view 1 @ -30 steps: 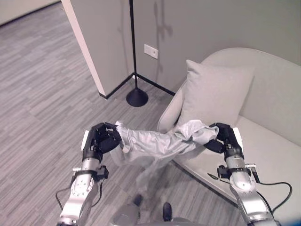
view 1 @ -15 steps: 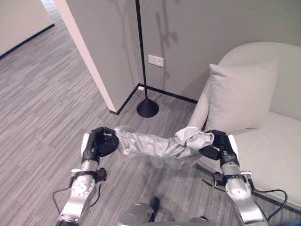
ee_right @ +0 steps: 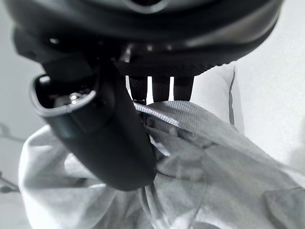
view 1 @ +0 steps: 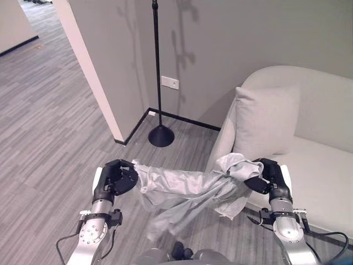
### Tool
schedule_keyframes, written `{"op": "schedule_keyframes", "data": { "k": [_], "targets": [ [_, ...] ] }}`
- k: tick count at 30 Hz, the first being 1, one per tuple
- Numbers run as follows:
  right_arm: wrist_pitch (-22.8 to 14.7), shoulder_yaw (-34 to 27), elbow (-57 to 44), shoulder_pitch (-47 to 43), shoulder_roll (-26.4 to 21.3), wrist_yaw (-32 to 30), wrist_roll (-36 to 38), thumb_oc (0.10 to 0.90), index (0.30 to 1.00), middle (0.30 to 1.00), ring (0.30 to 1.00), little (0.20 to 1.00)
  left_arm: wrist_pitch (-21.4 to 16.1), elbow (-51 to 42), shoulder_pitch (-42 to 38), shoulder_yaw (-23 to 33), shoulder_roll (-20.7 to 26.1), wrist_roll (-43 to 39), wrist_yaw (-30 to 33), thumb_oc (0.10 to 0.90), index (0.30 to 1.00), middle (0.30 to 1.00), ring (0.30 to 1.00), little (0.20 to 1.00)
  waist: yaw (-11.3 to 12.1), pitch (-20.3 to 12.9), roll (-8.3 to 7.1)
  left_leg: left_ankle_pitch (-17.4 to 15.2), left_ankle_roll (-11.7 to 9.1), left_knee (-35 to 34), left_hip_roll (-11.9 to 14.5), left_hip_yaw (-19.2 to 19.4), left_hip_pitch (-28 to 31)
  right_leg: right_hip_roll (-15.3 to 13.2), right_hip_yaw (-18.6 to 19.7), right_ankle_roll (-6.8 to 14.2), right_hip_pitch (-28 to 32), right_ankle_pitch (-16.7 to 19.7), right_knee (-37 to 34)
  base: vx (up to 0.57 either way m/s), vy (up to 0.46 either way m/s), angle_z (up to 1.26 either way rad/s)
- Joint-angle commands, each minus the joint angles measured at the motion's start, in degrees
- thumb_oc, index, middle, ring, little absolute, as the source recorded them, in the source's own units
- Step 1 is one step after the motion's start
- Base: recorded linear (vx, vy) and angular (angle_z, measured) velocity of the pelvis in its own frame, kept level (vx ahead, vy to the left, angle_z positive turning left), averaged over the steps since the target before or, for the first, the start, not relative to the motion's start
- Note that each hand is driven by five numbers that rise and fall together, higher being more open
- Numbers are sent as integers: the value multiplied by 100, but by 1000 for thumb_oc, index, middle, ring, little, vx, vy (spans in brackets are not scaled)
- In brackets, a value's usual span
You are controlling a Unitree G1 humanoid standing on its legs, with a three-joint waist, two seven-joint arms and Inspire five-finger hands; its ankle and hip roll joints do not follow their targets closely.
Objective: Hang the clothes on the sofa on the clothes rack.
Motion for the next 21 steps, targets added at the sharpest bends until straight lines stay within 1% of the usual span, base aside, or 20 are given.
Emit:
{"op": "schedule_keyframes", "data": {
  "k": [1,2,3,4,5,6,7,8,9,10,14,15,16,17,18,19,20,21],
  "targets": [
    [-503,-462,-475,-492,-544,-546,-235,400,300,300,300,300,-617,-513,-438,378,-100,29,163,400,300,300,300,300,75,-438,-14,-340,429,1687,277,-445,-924,-60,195,472,912,708,-1848,166,122,-6],
    [-507,-452,-459,-539,-539,-594,-211,400,300,300,300,300,-609,-504,-422,393,-108,-2,171,400,300,300,300,300,120,-457,-44,-520,497,1404,281,-487,-994,-119,217,492,966,702,-1942,127,105,-12],
    [-521,-463,-432,-615,-539,-661,-209,400,300,300,300,300,-594,-500,-402,391,-113,-34,184,400,300,300,300,300,156,-502,-98,-729,562,909,288,-551,-942,-188,241,539,990,714,-2047,230,168,-8],
    [-517,-460,-390,-702,-517,-733,-208,400,300,300,300,300,-580,-495,-381,367,-139,-62,184,400,300,300,300,300,196,-551,-125,-714,563,169,300,-700,-841,-219,271,573,1018,707,-2148,238,223,-11],
    [-513,-427,-327,-801,-540,-821,-257,400,300,300,300,300,-560,-478,-372,341,-134,-17,198,400,300,300,300,300,222,-583,-117,-483,541,-596,293,-924,-876,-234,293,591,1012,710,-2207,224,247,0],
    [-468,-381,-252,-937,-575,-886,-352,400,300,300,300,300,-560,-488,-368,338,-113,52,219,400,300,300,300,300,237,-611,-91,-201,516,-1463,334,-1127,-751,-270,291,594,1032,658,-2228,396,427,4],
    [-413,-327,-151,-1058,-553,-944,-443,400,300,300,300,300,-606,-453,-350,285,-102,224,238,400,300,300,300,300,274,-623,-24,44,382,-2282,440,-1282,-799,-330,318,630,1240,443,-2228,344,332,2],
    [-408,-326,-154,-1058,-551,-943,-447,400,300,300,300,300,-611,-449,-349,283,-104,231,242,400,300,300,300,300,280,-616,-33,88,382,-2371,451,-1278,-745,-340,325,631,1254,432,-2228,658,526,2],
    [-290,-311,-166,-942,-433,-912,-602,400,300,300,300,300,-601,-360,-308,184,-107,248,190,400,300,300,300,300,316,-729,8,139,468,-2385,531,-1126,-478,-558,298,709,1572,349,-2228,389,284,-8],
    [-283,-318,-181,-928,-428,-910,-607,400,300,300,300,300,-605,-356,-308,177,-104,248,192,400,300,300,300,300,317,-725,11,156,471,-2385,528,-1130,-476,-559,297,716,1575,354,-2228,381,286,-29],
    [-281,-321,-186,-924,-427,-908,-608,400,300,300,300,300,-606,-354,-309,175,-103,248,192,400,300,300,300,300,317,-722,11,158,471,-2385,527,-1133,-473,-559,294,716,1579,354,-2228,-2,1,-54],
    [-281,-321,-186,-924,-427,-908,-608,400,300,300,300,300,-606,-354,-309,175,-103,248,192,400,300,300,300,300,317,-722,11,158,471,-2385,527,-1133,-473,-559,294,716,1579,354,-2228,562,424,-17],
    [-260,-331,-169,-653,-280,-782,-601,400,300,300,300,300,-561,-305,-419,133,48,361,247,400,300,300,300,300,254,-887,-24,413,545,-2385,484,-1023,-50,-875,142,923,1448,571,-1628,1057,776,-15],
    [-299,-255,-87,-728,-218,-744,-578,400,300,300,300,300,-535,-317,-500,215,342,590,307,400,300,300,300,300,211,-978,-30,252,663,-2385,429,-959,396,-1162,-28,1131,1034,1476,-300,1262,966,-11],
    [-257,-159,-87,-832,-197,-726,-667,400,300,300,300,300,-531,-364,-494,332,440,662,379,400,300,300,300,300,237,-929,52,153,792,-2385,426,-982,644,-1361,-130,963,638,1803,667,924,734,-14],
    [-279,-26,-110,-882,-118,-641,-653,400,300,300,300,300,-500,-409,-432,409,471,710,409,400,300,300,300,300,318,-904,147,37,955,-2385,435,-1050,839,-1598,-230,698,388,1871,1179,419,379,-30],
    [-278,-22,-110,-886,-120,-641,-653,400,300,300,300,300,-497,-414,-429,416,468,710,408,400,300,300,300,300,321,-900,139,44,953,-2385,428,-1040,829,-1603,-211,698,348,1852,1237,305,258,-51],
    [-270,13,-128,-839,-77,-580,-647,400,300,300,300,300,-492,-438,-394,452,450,741,401,400,300,300,300,300,345,-901,166,4,990,-2369,421,-1077,913,-1641,-209,622,206,1789,1425,169,95,-63]
  ]
}}
